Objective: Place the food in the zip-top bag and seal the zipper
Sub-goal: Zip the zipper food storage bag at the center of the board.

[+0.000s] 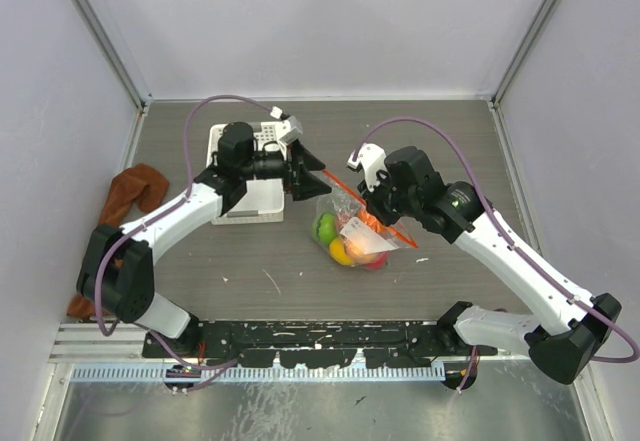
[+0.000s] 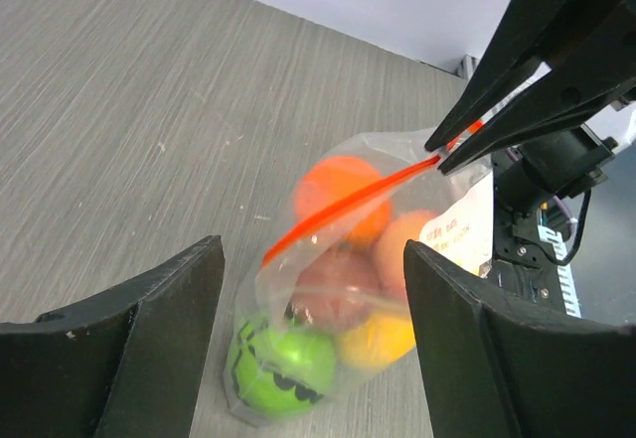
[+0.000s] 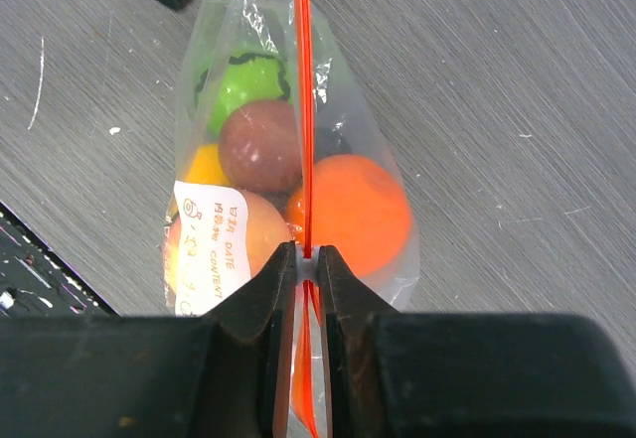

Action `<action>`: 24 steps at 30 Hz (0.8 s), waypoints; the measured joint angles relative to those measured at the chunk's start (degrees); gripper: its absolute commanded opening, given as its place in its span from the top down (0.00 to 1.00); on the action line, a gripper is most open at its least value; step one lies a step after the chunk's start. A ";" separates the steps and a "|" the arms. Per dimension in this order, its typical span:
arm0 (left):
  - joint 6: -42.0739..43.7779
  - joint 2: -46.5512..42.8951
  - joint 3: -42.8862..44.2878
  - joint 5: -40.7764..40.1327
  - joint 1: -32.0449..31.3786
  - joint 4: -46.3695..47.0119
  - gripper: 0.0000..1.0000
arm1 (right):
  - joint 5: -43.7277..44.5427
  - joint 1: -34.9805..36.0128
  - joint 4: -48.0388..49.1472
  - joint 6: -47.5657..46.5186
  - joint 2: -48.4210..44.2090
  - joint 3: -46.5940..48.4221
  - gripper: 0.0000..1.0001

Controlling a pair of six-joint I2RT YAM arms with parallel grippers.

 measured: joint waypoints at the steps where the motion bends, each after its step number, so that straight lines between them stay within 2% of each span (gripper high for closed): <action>1: 0.52 0.70 0.85 0.70 -0.24 -0.04 0.26 | -0.31 0.00 0.24 -0.07 0.04 0.00 1.00; 7: 4.44 6.60 6.10 5.88 -1.79 -1.44 0.28 | -1.42 0.00 0.96 -0.57 0.20 0.02 1.00; 10: 7.21 8.59 7.67 6.69 -2.54 -4.42 0.33 | -1.75 0.00 1.14 -0.85 0.20 0.02 1.00; 12: 9.25 9.44 8.68 7.23 -3.10 -6.80 0.47 | -1.81 0.00 1.16 -1.01 0.22 0.02 1.00; 14: 10.95 10.05 9.79 7.87 -3.58 -9.38 0.68 | -1.86 0.00 1.22 -1.03 0.28 0.02 1.00; 16: 12.50 10.43 10.88 8.52 -3.82 -11.54 0.84 | -1.86 0.00 1.31 -1.05 0.31 0.02 1.00; 18: 13.97 10.45 11.58 9.16 -4.02 -13.31 0.97 | -1.79 -0.02 1.40 -1.05 0.31 0.02 1.00; 19: 14.29 10.43 11.74 9.33 -4.02 -13.86 1.00 | -1.77 -0.02 1.44 -1.05 0.31 0.02 1.00; 24: 17.14 9.81 11.76 8.28 -4.02 -17.57 1.00 | -1.27 -0.02 1.77 -0.98 0.28 -0.13 1.00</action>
